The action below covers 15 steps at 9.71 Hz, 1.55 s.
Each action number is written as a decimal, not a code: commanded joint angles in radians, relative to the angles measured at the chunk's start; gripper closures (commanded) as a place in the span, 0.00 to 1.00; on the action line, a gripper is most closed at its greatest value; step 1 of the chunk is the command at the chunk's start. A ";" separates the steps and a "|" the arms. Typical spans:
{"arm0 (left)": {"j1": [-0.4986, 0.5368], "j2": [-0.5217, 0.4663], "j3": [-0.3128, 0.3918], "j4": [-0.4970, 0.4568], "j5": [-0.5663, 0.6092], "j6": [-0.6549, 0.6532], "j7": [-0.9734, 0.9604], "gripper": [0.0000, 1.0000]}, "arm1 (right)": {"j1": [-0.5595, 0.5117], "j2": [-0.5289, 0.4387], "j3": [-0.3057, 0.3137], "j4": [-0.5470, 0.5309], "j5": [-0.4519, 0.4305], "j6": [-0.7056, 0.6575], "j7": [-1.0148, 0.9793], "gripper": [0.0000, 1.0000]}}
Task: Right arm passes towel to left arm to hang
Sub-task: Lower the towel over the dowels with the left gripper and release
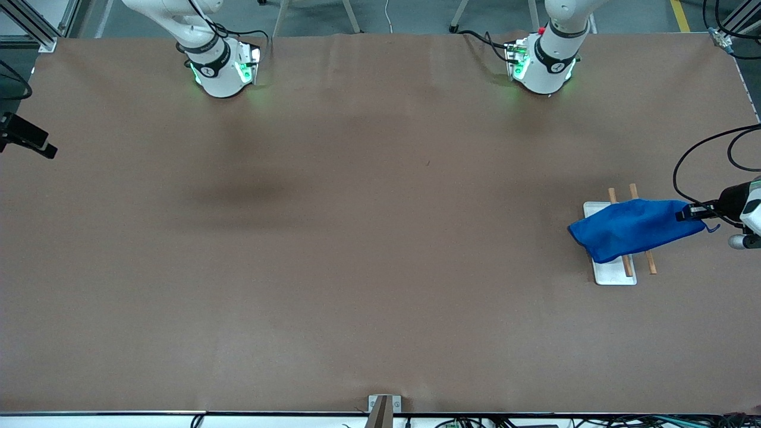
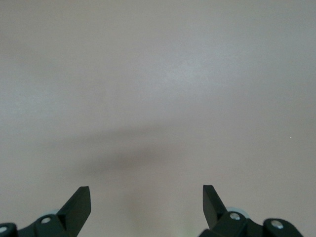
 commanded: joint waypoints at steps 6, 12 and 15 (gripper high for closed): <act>0.036 0.059 -0.008 -0.010 0.042 0.048 0.007 0.30 | -0.024 -0.008 0.003 0.000 -0.001 0.000 -0.011 0.00; 0.028 -0.002 -0.063 0.054 0.105 0.038 -0.009 0.00 | -0.029 -0.008 0.003 0.000 -0.001 0.000 -0.011 0.00; 0.027 -0.042 -0.141 0.116 0.105 0.038 -0.012 0.00 | -0.027 -0.008 0.003 0.000 -0.003 0.000 -0.011 0.00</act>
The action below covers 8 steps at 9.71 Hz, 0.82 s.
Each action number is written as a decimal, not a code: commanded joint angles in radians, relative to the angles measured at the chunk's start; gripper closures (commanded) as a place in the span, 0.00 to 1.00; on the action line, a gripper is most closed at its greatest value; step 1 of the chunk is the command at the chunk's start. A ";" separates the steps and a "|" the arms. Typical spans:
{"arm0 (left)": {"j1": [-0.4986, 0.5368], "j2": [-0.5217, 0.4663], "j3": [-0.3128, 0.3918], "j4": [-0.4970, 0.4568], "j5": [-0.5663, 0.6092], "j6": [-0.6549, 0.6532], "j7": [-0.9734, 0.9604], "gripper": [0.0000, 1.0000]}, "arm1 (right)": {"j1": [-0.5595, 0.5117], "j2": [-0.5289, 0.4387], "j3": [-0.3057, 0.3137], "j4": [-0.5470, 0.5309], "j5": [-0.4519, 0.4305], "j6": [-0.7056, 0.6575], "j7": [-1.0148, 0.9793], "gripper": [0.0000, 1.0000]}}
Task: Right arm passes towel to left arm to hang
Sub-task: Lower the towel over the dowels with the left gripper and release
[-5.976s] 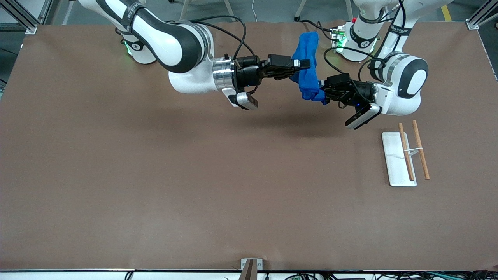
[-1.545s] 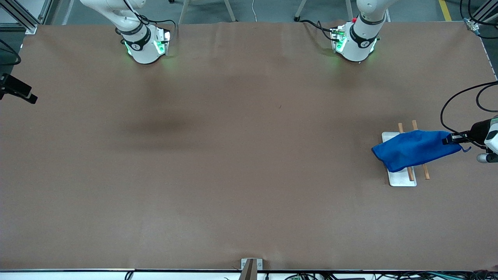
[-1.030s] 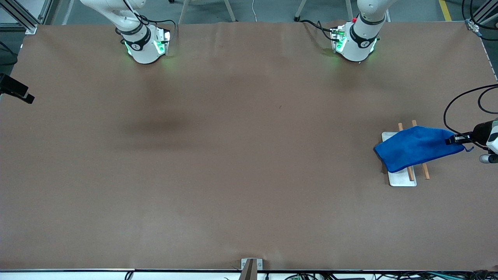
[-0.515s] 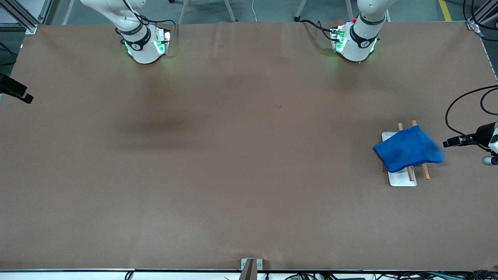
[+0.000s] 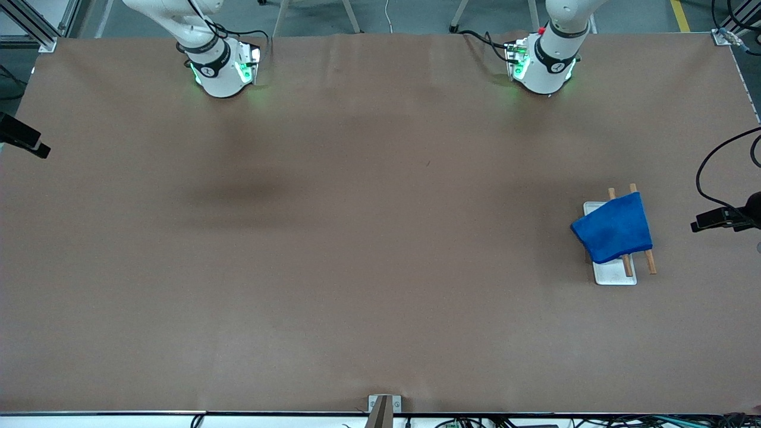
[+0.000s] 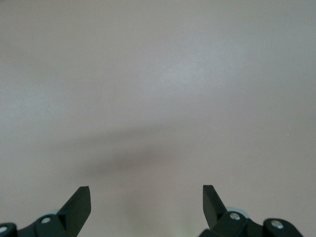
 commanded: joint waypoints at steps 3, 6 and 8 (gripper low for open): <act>0.002 -0.141 -0.154 -0.015 0.019 -0.013 -0.093 0.00 | 0.003 -0.010 0.014 0.000 -0.028 0.000 -0.013 0.00; 0.004 -0.231 -0.234 -0.009 -0.008 -0.123 -0.164 0.00 | 0.000 -0.010 0.017 0.000 -0.032 0.004 -0.013 0.00; -0.074 -0.272 -0.216 0.055 -0.074 -0.211 -0.178 0.00 | 0.000 -0.010 0.016 0.011 -0.034 0.000 -0.011 0.00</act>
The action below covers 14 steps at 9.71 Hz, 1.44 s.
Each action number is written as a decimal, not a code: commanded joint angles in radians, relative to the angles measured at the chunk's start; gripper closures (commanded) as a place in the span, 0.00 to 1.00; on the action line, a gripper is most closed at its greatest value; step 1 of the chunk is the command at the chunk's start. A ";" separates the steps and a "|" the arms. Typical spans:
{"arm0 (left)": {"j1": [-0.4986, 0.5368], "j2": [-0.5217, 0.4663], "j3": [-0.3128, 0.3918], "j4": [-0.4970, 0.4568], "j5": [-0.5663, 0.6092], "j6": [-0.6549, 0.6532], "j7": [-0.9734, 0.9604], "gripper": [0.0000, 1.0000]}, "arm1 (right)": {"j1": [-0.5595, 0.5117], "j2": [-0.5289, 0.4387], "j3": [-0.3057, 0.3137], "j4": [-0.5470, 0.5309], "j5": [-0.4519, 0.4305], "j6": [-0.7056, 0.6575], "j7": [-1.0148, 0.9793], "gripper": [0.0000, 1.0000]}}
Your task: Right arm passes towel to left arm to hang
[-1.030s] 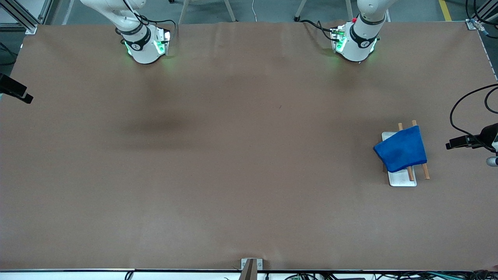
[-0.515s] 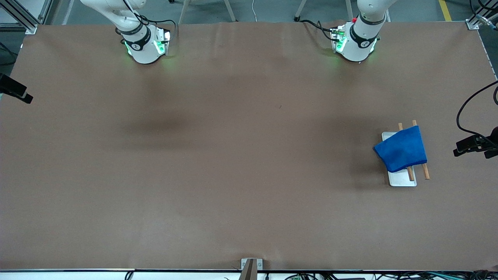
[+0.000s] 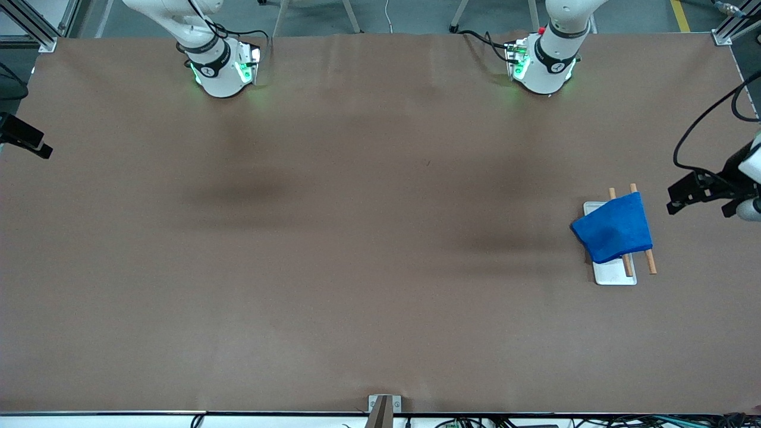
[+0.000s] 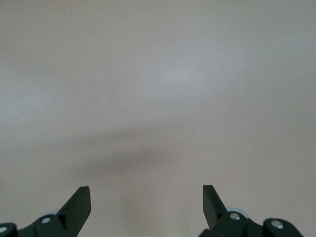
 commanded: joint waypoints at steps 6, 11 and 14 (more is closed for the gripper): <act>-0.573 -0.094 0.557 0.112 -0.050 -0.303 -0.048 0.00 | -0.009 -0.008 0.002 0.008 -0.018 -0.005 -0.009 0.00; -0.633 -0.154 0.601 0.029 -0.059 -0.300 -0.052 0.00 | -0.010 -0.008 0.000 0.006 -0.018 -0.005 -0.009 0.00; -0.631 -0.151 0.601 0.026 -0.057 -0.289 -0.052 0.00 | -0.010 -0.008 0.000 0.008 -0.018 -0.005 -0.009 0.00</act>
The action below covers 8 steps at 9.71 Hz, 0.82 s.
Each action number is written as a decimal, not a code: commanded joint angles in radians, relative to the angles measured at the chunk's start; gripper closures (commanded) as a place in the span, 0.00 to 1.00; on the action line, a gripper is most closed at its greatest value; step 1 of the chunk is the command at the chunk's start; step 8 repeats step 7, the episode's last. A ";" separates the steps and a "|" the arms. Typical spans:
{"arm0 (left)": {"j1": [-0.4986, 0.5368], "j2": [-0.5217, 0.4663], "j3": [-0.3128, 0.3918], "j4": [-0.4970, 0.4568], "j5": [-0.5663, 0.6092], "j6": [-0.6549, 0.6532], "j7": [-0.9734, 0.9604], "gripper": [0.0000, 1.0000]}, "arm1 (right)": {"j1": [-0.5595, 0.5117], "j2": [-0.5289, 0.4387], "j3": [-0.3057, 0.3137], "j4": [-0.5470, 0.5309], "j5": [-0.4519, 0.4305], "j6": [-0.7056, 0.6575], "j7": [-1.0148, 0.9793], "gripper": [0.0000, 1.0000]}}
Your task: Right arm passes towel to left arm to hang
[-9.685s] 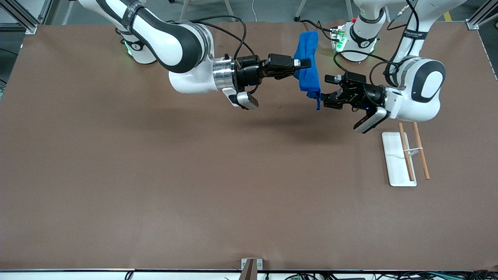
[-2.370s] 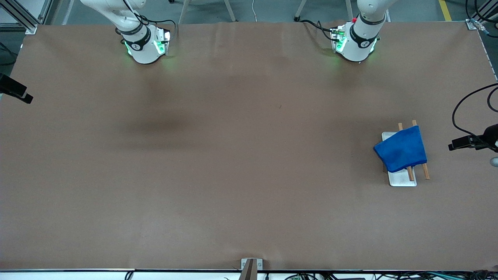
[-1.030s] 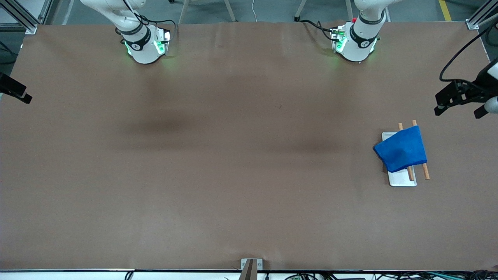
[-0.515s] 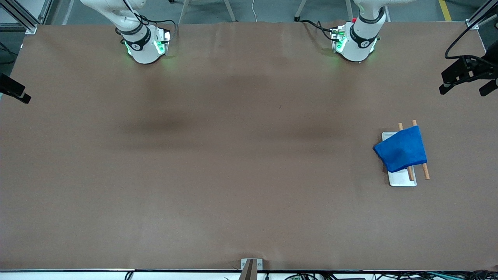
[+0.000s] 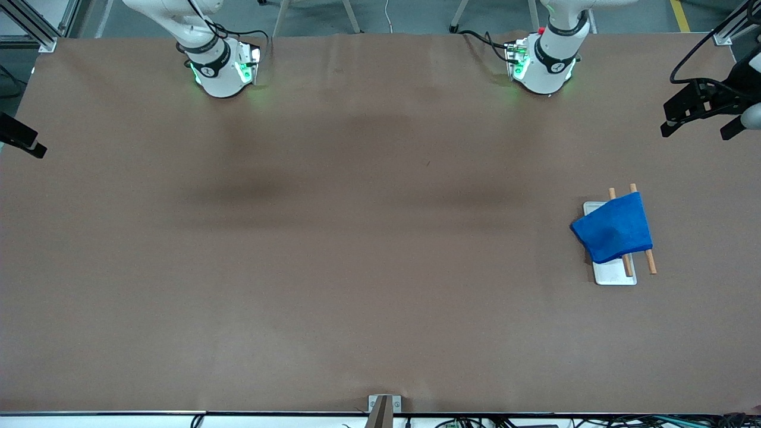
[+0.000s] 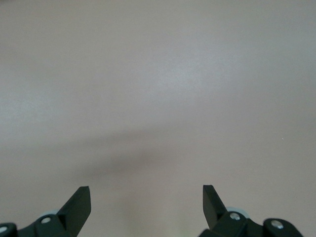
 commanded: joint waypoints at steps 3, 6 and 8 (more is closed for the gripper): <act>-0.032 0.000 0.017 -0.050 -0.013 0.014 -0.009 0.00 | -0.007 -0.006 0.006 -0.001 -0.016 -0.005 -0.009 0.00; -0.041 0.000 0.027 -0.052 -0.013 0.014 -0.011 0.00 | -0.004 -0.002 0.003 0.022 -0.016 0.000 -0.009 0.00; -0.038 0.000 0.027 -0.052 -0.011 0.014 -0.027 0.00 | -0.005 0.004 0.004 0.024 -0.015 0.001 -0.009 0.00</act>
